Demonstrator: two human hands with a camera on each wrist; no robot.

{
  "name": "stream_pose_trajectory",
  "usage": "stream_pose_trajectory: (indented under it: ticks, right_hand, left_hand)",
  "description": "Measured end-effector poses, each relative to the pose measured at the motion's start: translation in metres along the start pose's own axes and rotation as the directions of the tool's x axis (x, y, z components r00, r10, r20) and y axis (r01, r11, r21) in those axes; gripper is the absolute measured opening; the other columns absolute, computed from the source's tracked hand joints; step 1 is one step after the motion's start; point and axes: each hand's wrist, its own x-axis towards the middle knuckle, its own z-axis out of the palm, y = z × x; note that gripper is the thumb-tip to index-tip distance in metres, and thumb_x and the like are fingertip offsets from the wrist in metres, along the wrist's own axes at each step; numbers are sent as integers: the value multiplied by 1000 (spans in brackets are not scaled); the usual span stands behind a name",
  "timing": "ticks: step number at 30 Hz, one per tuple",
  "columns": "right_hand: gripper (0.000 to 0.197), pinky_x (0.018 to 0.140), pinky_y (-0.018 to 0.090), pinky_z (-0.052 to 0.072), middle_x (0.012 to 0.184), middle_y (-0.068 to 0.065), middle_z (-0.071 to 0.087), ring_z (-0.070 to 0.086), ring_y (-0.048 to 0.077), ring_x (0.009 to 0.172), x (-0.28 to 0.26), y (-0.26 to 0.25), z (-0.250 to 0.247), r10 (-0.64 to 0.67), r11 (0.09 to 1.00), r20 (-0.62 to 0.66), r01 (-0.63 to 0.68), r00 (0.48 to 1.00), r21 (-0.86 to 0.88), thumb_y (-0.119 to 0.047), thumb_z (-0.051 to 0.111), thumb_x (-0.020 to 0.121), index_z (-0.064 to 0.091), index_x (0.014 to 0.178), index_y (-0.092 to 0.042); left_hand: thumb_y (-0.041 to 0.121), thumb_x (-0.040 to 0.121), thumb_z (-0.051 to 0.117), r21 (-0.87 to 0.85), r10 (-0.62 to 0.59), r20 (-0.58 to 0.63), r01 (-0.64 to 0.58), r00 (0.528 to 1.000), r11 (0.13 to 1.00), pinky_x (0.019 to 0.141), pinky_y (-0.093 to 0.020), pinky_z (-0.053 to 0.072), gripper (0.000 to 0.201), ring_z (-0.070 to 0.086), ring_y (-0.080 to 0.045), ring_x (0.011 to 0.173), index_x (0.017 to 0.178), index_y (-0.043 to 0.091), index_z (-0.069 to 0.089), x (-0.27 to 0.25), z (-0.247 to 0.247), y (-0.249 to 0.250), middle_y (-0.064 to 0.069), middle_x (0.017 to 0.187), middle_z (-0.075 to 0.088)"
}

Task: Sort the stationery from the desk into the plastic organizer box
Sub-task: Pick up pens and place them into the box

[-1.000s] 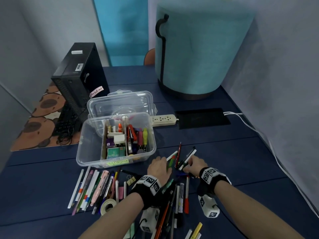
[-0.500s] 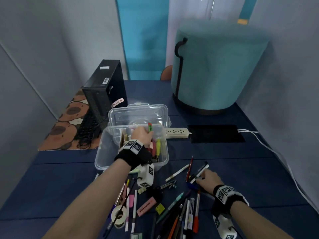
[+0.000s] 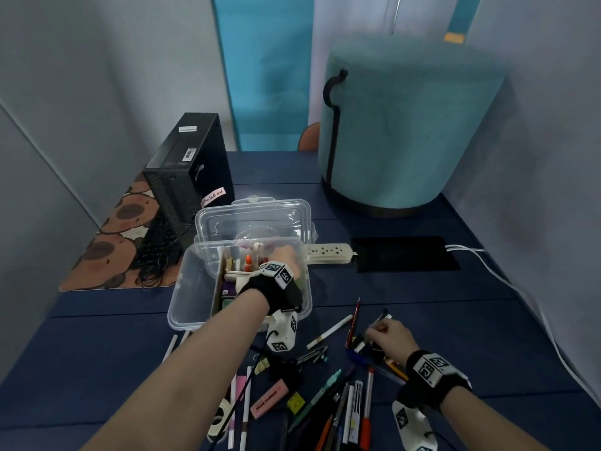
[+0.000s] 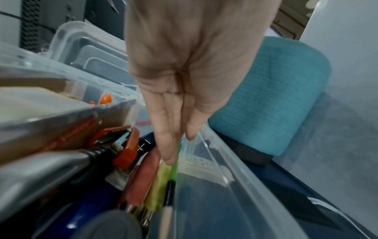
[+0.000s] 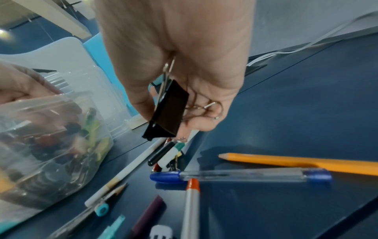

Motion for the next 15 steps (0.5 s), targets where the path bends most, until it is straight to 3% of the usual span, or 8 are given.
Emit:
stream_pose_trajectory:
  ticks: [4,6,7,9,10,12,15]
  right_hand:
    - [16,71,29,49,103,4,58,56,21,96,-4,-7,-4,33,997,15,-34,999,65,-26,57,90,61,102,-16]
    - [19,77,32,48,110,6,58,54,22,101,-3,-7,-5,38,992,42,-43,998,123,-24,51,93,63,105,-17]
    - [21,77,34,47,108,6,58,54,23,98,-4,-9,-5,59,979,67,-71,996,190,-23,48,95,64,106,-15]
    - [23,65,31,43,91,6,56,53,21,80,-8,-14,-5,149,892,144,-196,978,407,-20,44,96,65,100,-10]
    - [23,59,28,38,82,7,53,51,20,71,-12,-17,-6,191,827,176,-255,966,501,-19,44,95,64,94,-8]
    - [22,55,26,31,74,9,52,48,20,61,-17,-19,-8,235,712,191,-302,953,633,-17,44,95,62,88,-5]
    - [24,47,23,28,70,10,52,46,20,52,-21,-19,-10,240,610,220,-323,945,723,-16,40,94,58,85,-4]
  left_hand:
    - [3,89,54,-51,15,53,-12,998,999,80,-33,56,16,66,-28,95,103,0,63,4,2,-9,-12,101,67]
    - [4,91,53,-88,35,40,-32,999,996,81,-37,58,16,68,-28,91,98,-2,65,3,0,-14,-14,100,69]
    - [4,92,52,-96,43,36,-39,998,995,80,-38,58,17,69,-28,89,95,-3,67,1,-1,-16,-15,98,70]
    - [5,93,51,-113,66,17,-64,998,992,79,-40,59,18,69,-29,86,89,-1,67,-5,-6,-20,-12,90,69]
    - [6,93,49,-120,88,-26,-91,996,989,79,-41,59,18,69,-28,85,88,3,65,-11,-10,-21,-9,86,66]
    - [12,96,45,-93,158,-196,-179,968,979,81,-40,57,20,65,-23,80,103,9,63,-27,-15,-22,-3,88,62]
    - [20,97,44,-102,316,-414,-388,854,916,70,-32,57,24,61,-13,66,118,19,57,-59,-8,-17,2,93,65]
